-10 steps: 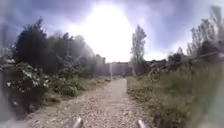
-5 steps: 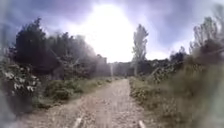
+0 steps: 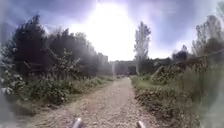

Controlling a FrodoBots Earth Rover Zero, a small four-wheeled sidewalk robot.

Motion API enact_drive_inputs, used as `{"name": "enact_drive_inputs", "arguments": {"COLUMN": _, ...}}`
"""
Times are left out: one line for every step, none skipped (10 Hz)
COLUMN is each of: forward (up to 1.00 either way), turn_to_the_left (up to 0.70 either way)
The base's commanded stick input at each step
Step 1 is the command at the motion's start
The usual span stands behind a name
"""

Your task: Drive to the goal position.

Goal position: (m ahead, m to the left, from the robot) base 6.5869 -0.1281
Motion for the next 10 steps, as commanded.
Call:
{"name": "enact_drive_inputs", "arguments": {"forward": 0.70, "turn_to_the_left": -0.03}}
{"name": "enact_drive_inputs", "arguments": {"forward": 0.70, "turn_to_the_left": 0.00}}
{"name": "enact_drive_inputs", "arguments": {"forward": 0.70, "turn_to_the_left": 0.00}}
{"name": "enact_drive_inputs", "arguments": {"forward": 0.70, "turn_to_the_left": 0.00}}
{"name": "enact_drive_inputs", "arguments": {"forward": 0.70, "turn_to_the_left": 0.00}}
{"name": "enact_drive_inputs", "arguments": {"forward": 0.70, "turn_to_the_left": 0.00}}
{"name": "enact_drive_inputs", "arguments": {"forward": 0.70, "turn_to_the_left": 0.00}}
{"name": "enact_drive_inputs", "arguments": {"forward": 0.70, "turn_to_the_left": 0.00}}
{"name": "enact_drive_inputs", "arguments": {"forward": 0.70, "turn_to_the_left": 0.00}}
{"name": "enact_drive_inputs", "arguments": {"forward": 0.70, "turn_to_the_left": 0.00}}
